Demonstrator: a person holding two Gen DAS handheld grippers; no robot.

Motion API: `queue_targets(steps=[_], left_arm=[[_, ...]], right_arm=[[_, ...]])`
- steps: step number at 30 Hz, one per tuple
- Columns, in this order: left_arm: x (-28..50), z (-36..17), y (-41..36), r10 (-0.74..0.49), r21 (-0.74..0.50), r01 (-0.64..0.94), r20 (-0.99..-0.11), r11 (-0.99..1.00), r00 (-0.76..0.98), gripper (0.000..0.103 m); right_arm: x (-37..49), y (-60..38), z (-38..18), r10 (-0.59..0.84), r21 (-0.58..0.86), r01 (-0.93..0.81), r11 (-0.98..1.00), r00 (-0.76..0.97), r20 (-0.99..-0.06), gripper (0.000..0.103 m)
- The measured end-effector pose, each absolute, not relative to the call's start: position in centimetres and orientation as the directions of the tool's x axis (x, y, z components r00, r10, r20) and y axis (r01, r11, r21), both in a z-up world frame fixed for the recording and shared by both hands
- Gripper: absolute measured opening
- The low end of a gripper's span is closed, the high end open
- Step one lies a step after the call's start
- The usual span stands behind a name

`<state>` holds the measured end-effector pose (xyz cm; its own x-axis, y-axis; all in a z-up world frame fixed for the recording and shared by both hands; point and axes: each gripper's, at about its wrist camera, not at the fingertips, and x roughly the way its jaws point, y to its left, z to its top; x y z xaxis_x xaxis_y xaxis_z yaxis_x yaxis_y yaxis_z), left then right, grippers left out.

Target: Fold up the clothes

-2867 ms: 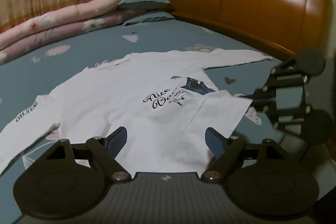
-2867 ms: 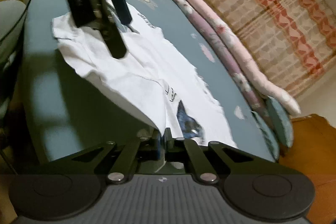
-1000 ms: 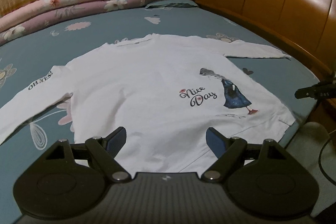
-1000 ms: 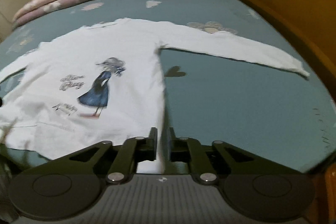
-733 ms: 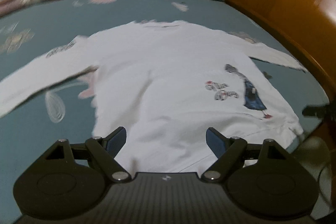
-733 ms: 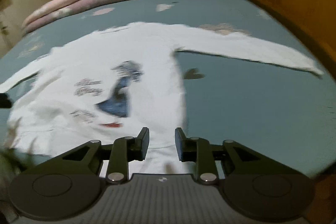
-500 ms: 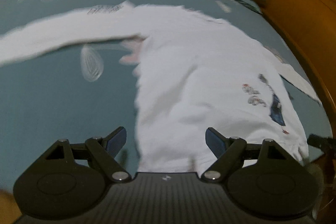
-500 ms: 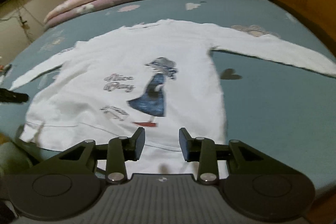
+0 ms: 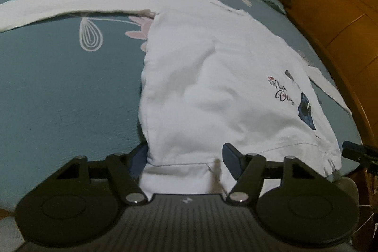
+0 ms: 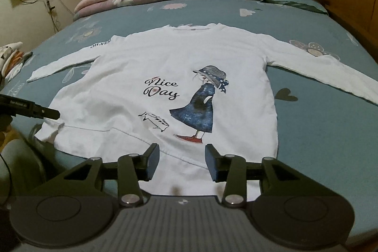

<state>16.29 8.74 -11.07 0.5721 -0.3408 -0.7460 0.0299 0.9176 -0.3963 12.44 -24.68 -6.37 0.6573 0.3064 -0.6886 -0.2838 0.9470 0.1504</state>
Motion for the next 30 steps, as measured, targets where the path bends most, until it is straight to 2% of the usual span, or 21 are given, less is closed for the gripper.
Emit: queue_targets(steps=[2,4,5,6,9,12,16,18,22,25,27,30], left_arm=[[15.8,-11.2,9.1,-0.351,-0.408,0.036,-0.734,0.912,0.582,0.062],[15.3,-11.2,9.4,-0.354,-0.410,0.039,-0.729,0.911,0.586,0.052],[15.5,-11.2,9.6,-0.350,-0.411,0.027,-0.736,0.911,0.579,0.038],[15.7,-11.2,9.7,-0.345,-0.412,0.014,-0.744,0.911,0.572,0.018],[16.2,-10.1,10.4,-0.360,-0.427,0.015,-0.743,0.904,0.564,0.005],[16.7,-7.8,10.8,-0.344,-0.393,0.046,-0.736,0.918,0.583,0.005],[17.3,-4.7,11.4,-0.324,-0.345,0.086,-0.725,0.935,0.608,0.005],[17.9,-4.8,11.4,-0.309,-0.327,0.072,-0.767,0.942,0.563,0.011],[17.5,-5.1,10.9,-0.198,-0.190,0.068,-0.832,0.979,0.519,0.016],[16.3,-3.6,9.5,-0.104,-0.040,0.123,-0.811,0.992,0.576,0.032],[15.5,-2.8,7.7,-0.128,0.011,0.220,-0.785,0.975,0.606,0.050],[14.5,-2.6,3.7,-0.186,0.117,0.406,-0.752,0.906,0.633,0.065]], right_arm=[[12.1,-24.5,-6.4,0.330,0.160,-0.307,0.938,0.653,-0.682,0.047],[11.9,-23.9,-6.5,0.338,0.136,-0.343,0.929,0.642,-0.688,0.047],[11.8,-23.6,-6.5,0.336,0.121,-0.357,0.926,0.637,-0.694,0.047],[11.8,-23.2,-6.6,0.333,0.108,-0.366,0.924,0.634,-0.698,0.047],[11.9,-22.6,-6.3,0.334,0.091,-0.387,0.918,0.629,-0.702,0.047],[11.9,-22.1,-5.7,0.342,0.070,-0.414,0.908,0.632,-0.695,0.047],[11.5,-21.2,-5.2,0.379,0.050,-0.485,0.873,0.610,-0.696,0.047],[11.3,-20.4,-5.3,0.397,0.033,-0.535,0.844,0.583,-0.709,0.047],[10.6,-18.5,-5.8,0.399,-0.024,-0.608,0.793,0.549,-0.735,0.047],[10.4,-17.6,-6.2,0.419,-0.023,-0.643,0.766,0.526,-0.740,0.047],[10.5,-16.8,-6.7,0.438,-0.017,-0.671,0.741,0.504,-0.744,0.047],[10.7,-15.3,-8.1,0.422,-0.070,-0.722,0.688,0.476,-0.771,0.047]])
